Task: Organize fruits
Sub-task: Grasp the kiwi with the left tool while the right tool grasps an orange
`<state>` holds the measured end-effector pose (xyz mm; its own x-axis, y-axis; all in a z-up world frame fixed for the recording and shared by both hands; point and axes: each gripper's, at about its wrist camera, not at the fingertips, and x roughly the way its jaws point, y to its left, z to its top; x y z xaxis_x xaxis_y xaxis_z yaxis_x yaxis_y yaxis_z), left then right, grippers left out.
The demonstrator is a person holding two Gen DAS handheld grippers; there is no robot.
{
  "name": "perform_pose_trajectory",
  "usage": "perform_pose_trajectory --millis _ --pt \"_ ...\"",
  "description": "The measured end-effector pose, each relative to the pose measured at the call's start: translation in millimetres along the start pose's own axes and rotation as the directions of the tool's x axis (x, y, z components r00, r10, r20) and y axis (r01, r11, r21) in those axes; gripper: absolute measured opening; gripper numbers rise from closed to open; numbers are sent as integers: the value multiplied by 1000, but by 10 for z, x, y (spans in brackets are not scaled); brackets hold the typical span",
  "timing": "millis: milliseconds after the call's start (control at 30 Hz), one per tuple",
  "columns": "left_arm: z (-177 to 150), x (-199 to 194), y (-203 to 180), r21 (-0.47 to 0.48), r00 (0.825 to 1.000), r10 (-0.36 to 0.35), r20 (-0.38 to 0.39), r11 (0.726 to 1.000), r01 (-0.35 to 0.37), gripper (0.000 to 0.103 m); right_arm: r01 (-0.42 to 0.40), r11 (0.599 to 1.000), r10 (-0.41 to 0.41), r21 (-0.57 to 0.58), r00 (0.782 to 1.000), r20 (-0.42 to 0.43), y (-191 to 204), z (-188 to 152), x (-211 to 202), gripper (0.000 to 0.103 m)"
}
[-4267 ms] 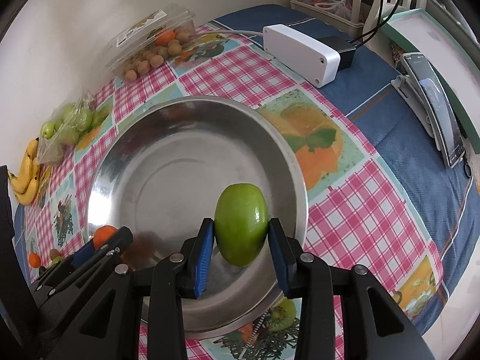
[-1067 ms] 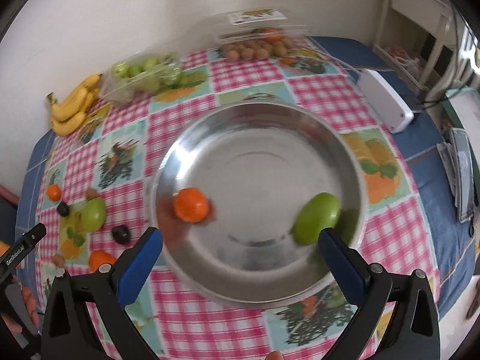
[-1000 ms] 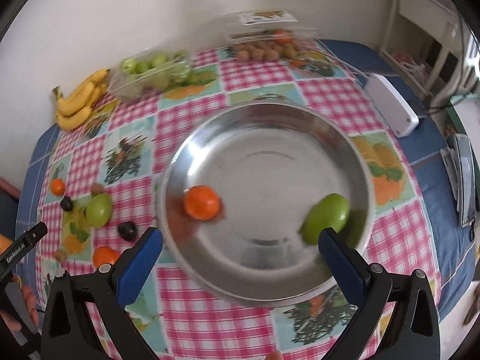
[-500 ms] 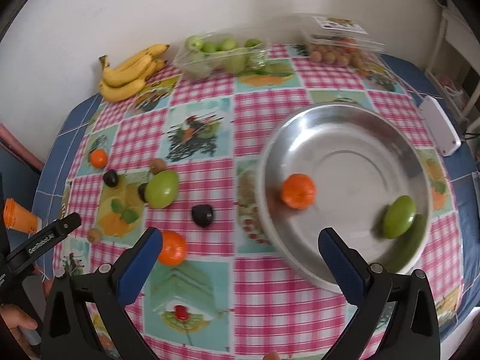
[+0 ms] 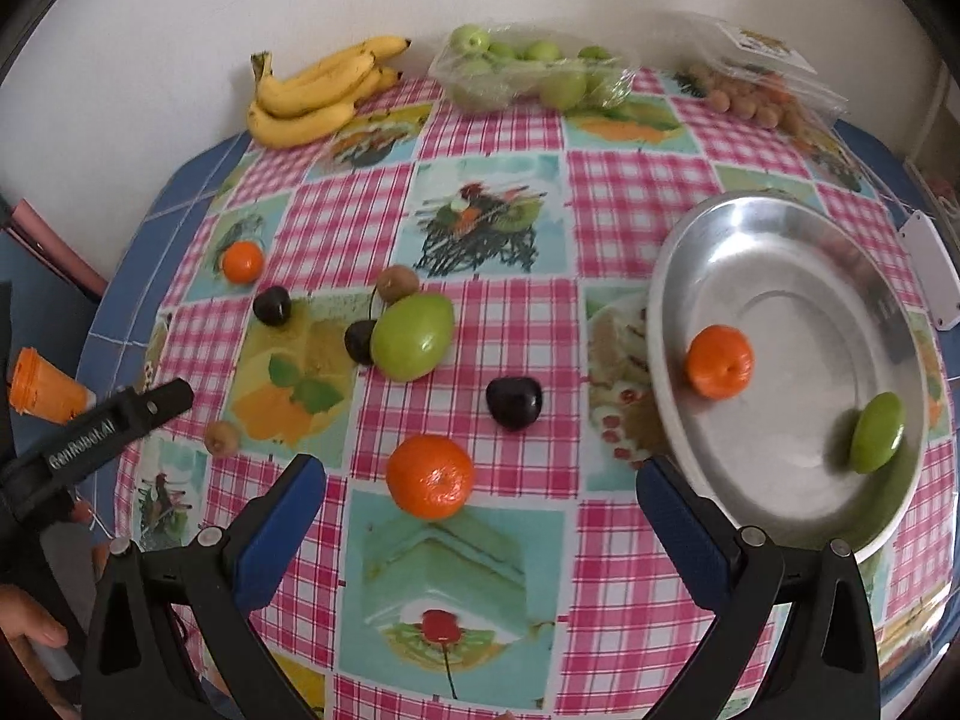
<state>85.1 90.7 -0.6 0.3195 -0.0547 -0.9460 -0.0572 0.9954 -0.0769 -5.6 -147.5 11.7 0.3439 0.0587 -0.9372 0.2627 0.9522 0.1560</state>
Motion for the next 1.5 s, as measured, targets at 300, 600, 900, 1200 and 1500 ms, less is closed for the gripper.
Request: perform_pose_trajectory --millis 300,600,900,1200,1500 --pt "-37 242 -78 33 998 -17 -68 999 20 103 1 1000 -2 -9 997 -79 73 -73 344 103" --pt "-58 453 -153 44 990 -1 -138 999 7 103 15 999 -19 -39 996 -85 116 -30 425 103" --pt "-56 469 -145 35 990 -1 -141 999 6 103 -20 993 14 -120 998 -56 303 -32 414 103" --pt "-59 449 -147 20 990 -32 -134 999 35 89 6 993 -14 -117 997 -73 277 -45 497 103" --pt "-56 409 -146 4 987 -89 -136 996 91 41 -21 995 13 -97 997 -78 248 -43 454 48"
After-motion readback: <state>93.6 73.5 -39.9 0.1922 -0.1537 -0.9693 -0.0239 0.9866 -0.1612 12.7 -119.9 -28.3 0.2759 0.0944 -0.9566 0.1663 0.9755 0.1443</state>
